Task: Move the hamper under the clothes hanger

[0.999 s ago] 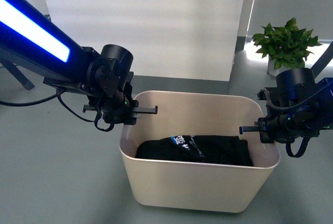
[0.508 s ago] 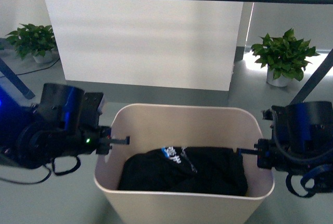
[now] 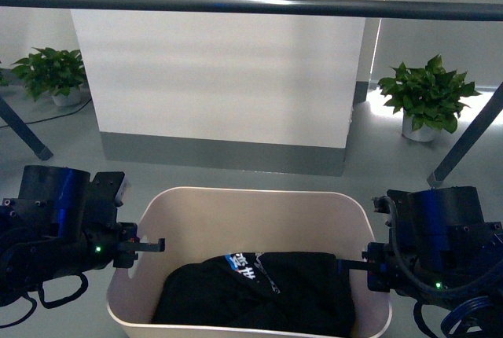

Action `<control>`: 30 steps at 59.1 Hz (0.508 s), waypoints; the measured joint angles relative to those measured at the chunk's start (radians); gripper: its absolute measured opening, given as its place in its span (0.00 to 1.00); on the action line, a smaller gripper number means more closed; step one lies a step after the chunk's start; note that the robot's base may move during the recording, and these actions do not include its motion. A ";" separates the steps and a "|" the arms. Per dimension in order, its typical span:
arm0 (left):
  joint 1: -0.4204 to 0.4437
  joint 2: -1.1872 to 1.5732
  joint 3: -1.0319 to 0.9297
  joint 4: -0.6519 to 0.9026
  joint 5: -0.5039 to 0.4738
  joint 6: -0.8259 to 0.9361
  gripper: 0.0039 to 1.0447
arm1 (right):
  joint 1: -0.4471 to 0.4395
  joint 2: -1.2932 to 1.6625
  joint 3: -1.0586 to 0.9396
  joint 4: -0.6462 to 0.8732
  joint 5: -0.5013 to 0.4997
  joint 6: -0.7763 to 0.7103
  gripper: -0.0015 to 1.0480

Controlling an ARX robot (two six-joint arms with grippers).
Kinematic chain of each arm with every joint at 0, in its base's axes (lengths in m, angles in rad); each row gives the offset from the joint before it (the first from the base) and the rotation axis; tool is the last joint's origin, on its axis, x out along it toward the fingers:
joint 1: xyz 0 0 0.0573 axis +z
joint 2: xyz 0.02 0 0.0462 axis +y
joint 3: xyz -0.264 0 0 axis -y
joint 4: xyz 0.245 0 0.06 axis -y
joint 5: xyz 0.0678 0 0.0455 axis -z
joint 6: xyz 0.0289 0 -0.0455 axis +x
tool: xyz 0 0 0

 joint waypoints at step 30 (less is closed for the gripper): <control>-0.015 0.093 0.079 0.003 -0.038 0.032 0.04 | 0.001 0.090 0.049 0.007 0.018 0.019 0.03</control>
